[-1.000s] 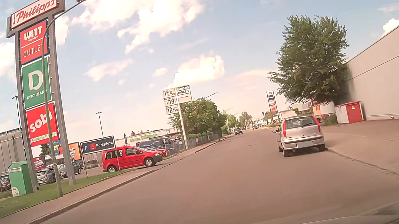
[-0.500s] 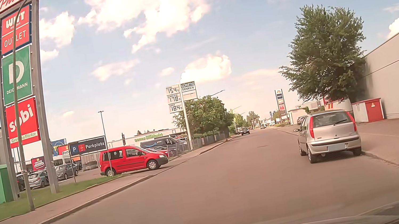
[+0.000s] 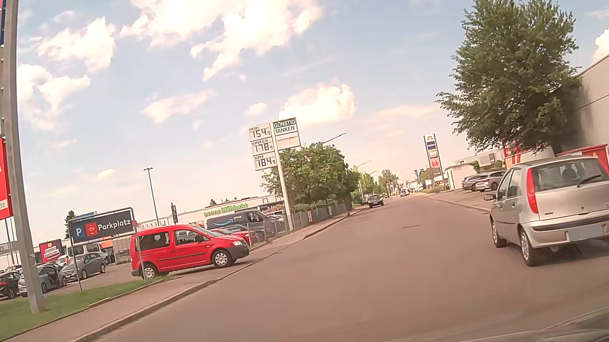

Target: Follow the waypoints while adhering to traffic rules and regulations

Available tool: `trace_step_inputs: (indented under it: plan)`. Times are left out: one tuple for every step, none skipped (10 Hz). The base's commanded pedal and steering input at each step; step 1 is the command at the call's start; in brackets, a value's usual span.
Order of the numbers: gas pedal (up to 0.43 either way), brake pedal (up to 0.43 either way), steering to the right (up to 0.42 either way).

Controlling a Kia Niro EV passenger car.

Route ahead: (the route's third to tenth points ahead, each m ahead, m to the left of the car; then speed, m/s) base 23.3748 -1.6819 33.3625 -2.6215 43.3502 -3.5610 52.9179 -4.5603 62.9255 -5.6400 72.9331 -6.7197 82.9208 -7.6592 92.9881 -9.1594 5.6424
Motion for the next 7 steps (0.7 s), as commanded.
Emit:
trace_step_inputs:
  plan:
    - [0.059, 0.018, 0.016]
    - [0.059, 0.018, 0.022]
    - [0.059, 0.018, 0.036]
    - [0.059, 0.018, 0.049]
    - [0.059, 0.018, 0.058]
    - [0.067, 0.018, 0.058]
    - [0.067, 0.018, 0.058]
